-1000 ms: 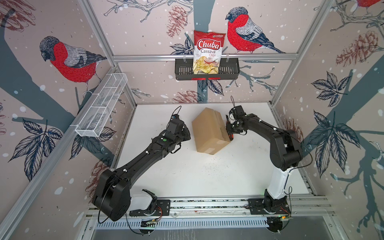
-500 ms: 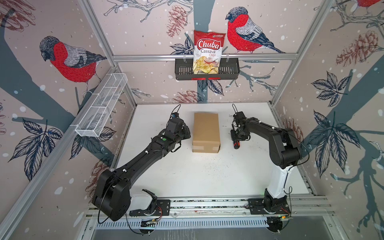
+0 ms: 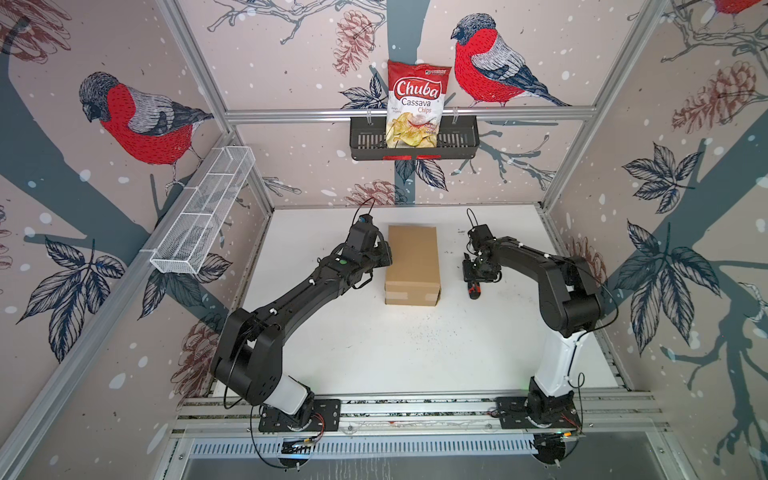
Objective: Unpack the express box
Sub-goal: 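Lower the knife onto the table beside the box with the right gripper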
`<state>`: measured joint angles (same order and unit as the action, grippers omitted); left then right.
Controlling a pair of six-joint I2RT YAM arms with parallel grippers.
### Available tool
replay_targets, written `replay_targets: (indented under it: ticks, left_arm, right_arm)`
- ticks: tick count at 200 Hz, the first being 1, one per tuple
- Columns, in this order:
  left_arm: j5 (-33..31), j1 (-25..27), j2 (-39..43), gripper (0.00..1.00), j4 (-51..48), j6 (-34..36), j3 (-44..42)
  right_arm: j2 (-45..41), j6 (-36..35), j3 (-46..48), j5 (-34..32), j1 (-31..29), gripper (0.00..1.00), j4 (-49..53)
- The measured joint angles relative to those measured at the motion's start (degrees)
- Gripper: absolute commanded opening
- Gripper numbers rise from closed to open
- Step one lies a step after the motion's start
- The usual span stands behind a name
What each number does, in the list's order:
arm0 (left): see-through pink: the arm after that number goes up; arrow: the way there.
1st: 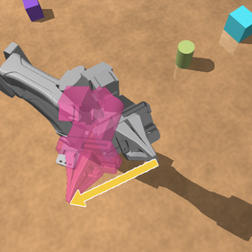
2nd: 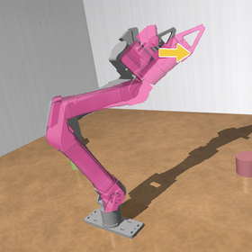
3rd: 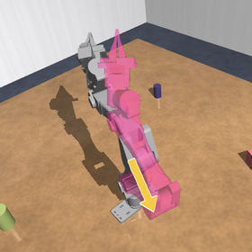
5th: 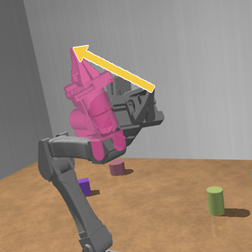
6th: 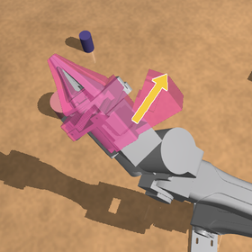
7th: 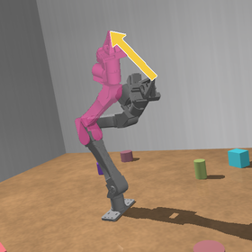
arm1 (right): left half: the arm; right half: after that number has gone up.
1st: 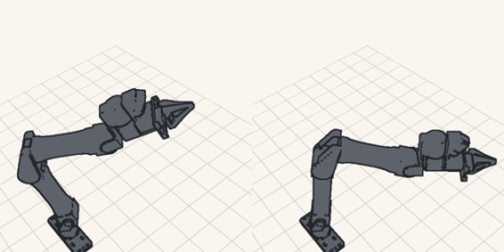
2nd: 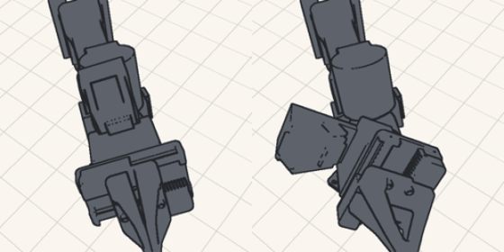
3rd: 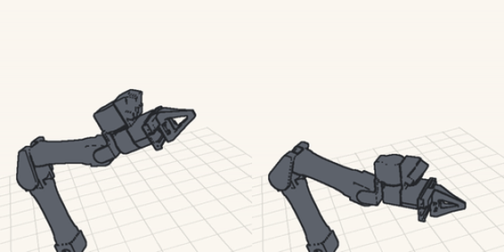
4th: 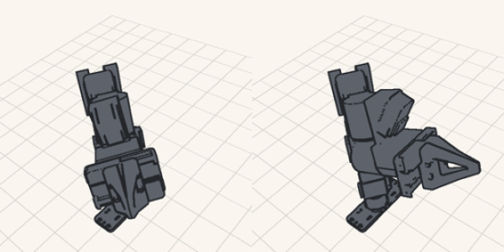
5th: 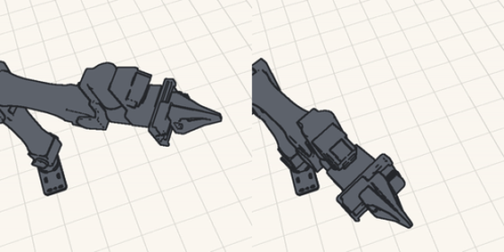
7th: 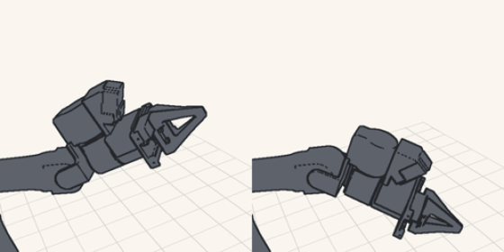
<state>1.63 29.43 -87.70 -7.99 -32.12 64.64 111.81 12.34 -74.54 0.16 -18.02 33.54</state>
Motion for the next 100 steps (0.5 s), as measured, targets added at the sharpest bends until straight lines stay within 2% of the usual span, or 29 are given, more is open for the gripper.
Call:
replay_targets:
  ticks: [20, 74, 100]
  left_arm:
    - [0.3, 0.0, -1.9, 0.22, 0.0, 0.6, 1.1]
    - [1.2, -0.1, -4.1, 0.21, -0.2, 2.1, 3.1]
    - [1.2, -0.1, -4.6, 0.21, -0.2, 2.7, 3.8]
  right_arm:
    - [-0.7, 0.0, 0.0, 0.0, 0.2, 0.52, 0.4]
    - [-6.0, 2.7, -0.8, 0.0, 0.1, 0.52, 2.0]
    - [-8.7, 4.2, -2.5, 0.6, -0.9, 0.43, 2.1]
